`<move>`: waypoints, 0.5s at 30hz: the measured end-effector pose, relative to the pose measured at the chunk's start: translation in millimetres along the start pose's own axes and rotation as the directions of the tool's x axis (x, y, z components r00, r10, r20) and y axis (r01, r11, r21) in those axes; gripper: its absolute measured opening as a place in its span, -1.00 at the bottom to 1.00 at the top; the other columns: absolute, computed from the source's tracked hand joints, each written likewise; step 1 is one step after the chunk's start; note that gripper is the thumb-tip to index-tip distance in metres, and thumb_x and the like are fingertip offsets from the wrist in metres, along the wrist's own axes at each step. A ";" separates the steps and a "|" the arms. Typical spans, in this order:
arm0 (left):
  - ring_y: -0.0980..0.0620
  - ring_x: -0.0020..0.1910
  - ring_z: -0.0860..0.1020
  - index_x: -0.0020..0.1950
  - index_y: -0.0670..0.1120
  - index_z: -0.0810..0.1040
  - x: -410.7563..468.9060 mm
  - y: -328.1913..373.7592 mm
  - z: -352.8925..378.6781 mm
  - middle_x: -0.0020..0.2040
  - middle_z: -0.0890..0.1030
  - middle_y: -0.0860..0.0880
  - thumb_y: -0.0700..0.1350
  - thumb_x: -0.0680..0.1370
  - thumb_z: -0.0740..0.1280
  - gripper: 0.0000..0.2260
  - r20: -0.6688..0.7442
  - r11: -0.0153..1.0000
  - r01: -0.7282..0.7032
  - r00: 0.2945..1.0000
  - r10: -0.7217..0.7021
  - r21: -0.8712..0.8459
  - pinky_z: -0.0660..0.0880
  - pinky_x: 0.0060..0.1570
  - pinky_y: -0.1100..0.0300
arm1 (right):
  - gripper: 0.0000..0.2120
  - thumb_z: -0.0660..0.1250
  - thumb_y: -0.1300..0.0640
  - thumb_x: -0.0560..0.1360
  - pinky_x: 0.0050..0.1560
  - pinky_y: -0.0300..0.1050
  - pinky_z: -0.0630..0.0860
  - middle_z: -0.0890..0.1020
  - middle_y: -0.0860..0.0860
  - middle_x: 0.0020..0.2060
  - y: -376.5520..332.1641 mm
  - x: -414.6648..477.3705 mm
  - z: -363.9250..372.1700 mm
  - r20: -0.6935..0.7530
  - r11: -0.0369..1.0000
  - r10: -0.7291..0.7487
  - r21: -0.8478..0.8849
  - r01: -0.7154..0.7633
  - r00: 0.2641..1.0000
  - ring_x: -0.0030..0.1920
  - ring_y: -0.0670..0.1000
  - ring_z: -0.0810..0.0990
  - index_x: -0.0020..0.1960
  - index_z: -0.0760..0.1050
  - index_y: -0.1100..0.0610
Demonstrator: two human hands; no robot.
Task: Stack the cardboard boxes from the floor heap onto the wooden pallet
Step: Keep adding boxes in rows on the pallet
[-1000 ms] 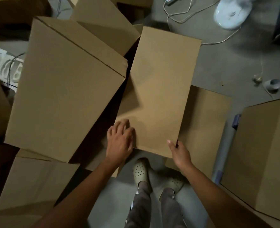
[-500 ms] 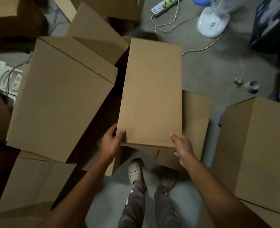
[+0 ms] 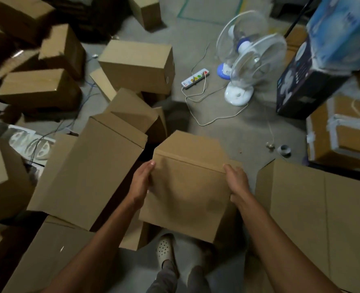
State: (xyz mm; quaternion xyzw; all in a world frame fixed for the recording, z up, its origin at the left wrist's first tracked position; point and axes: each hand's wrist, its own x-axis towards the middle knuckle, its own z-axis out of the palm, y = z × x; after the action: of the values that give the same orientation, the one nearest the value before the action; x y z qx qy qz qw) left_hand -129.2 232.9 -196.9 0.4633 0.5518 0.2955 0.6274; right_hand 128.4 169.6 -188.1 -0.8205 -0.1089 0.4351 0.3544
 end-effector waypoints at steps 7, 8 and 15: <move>-0.15 0.31 0.53 0.29 0.03 0.63 -53.5 24.7 -2.0 0.26 0.63 -0.08 0.09 0.65 0.15 -0.64 0.140 0.995 0.068 0.988 -0.056 -0.077 0.34 0.40 -0.26 | -0.75 0.22 0.06 0.58 -0.17 -0.05 0.36 0.50 0.09 -0.27 -24.8 -60.5 -56.9 -0.105 0.992 -0.018 0.119 0.030 0.994 -0.30 0.07 0.43 -0.23 0.46 0.15; -0.14 0.35 0.50 0.31 0.04 0.62 -59.0 23.0 -6.0 0.29 0.62 -0.06 0.06 0.65 0.15 -0.65 0.151 0.980 0.107 0.985 -0.081 -0.168 0.30 0.43 -0.25 | -0.76 0.23 0.05 0.57 -0.15 -0.04 0.41 0.52 0.09 -0.25 -24.5 -71.2 -62.5 -0.104 0.993 -0.030 0.111 0.041 0.994 -0.26 0.09 0.46 -0.22 0.48 0.13; -0.09 0.01 0.65 0.09 -0.14 0.68 -113.2 13.1 -19.0 0.09 0.68 -0.16 0.01 0.60 0.25 -0.70 0.227 0.777 0.492 0.871 -0.437 -0.393 0.52 0.14 -0.02 | -0.69 0.23 -0.06 0.47 -0.01 -0.07 0.51 0.59 -0.01 0.06 -12.2 -169.5 -60.5 -0.179 0.975 -0.222 -0.011 0.223 0.959 -0.02 0.09 0.57 0.16 0.53 0.00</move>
State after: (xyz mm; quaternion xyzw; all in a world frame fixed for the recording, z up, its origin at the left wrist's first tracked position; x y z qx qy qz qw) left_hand -170.1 143.1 -136.9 0.1766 0.5283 0.2187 0.8012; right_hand 76.6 66.5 -49.5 -0.8371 -0.1663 0.3177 0.4132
